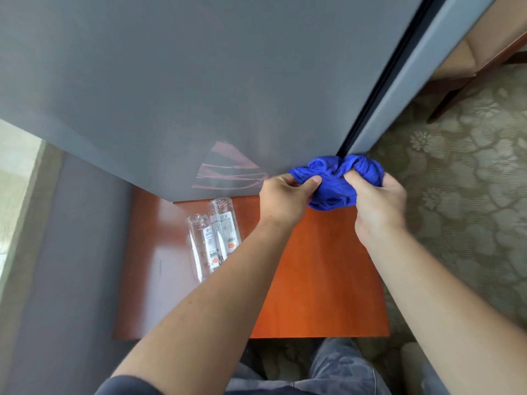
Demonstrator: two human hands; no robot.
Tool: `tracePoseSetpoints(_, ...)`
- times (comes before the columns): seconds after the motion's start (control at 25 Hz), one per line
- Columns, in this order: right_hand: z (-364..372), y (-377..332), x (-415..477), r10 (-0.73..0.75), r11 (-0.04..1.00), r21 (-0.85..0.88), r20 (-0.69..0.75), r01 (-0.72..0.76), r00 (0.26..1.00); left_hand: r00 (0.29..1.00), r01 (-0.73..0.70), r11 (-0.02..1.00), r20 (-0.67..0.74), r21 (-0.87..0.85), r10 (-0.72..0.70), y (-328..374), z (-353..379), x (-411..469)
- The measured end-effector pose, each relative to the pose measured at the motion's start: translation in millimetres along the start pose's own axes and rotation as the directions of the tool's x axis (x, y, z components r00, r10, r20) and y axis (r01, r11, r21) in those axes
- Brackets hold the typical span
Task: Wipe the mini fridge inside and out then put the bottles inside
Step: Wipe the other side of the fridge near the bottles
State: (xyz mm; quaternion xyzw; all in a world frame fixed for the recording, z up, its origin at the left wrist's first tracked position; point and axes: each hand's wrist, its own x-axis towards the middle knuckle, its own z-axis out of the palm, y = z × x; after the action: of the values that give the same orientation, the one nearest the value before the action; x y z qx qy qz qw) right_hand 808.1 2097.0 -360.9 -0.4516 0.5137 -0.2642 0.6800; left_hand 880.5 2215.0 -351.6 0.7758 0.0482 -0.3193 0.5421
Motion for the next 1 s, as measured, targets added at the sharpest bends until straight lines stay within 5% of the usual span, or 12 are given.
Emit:
tracePoseSetpoints(0.2, 29.5, 43.5, -13.5, 0.151, 0.986, 0.076, -0.025, -0.149, 0.988, 0.994, 0.107, 0.994, -0.026, 0.001, -0.107, -21.5, -30.8, 17.5)
tracePoseSetpoints(0.48, 75.2, 56.9, -46.3, 0.318, 0.939, 0.137, 0.005, -0.316, 0.948, 0.979, 0.189, 0.954, -0.034, -0.233, -0.202, -15.4, -80.9, 11.4)
tracePoseSetpoints(1.0, 146.2, 83.1, -112.9, 0.393, 0.908, 0.110, 0.112, -0.405, 0.913, 0.962, 0.227, 0.852, -0.028, -0.472, -0.272, -17.5, -175.4, 12.4)
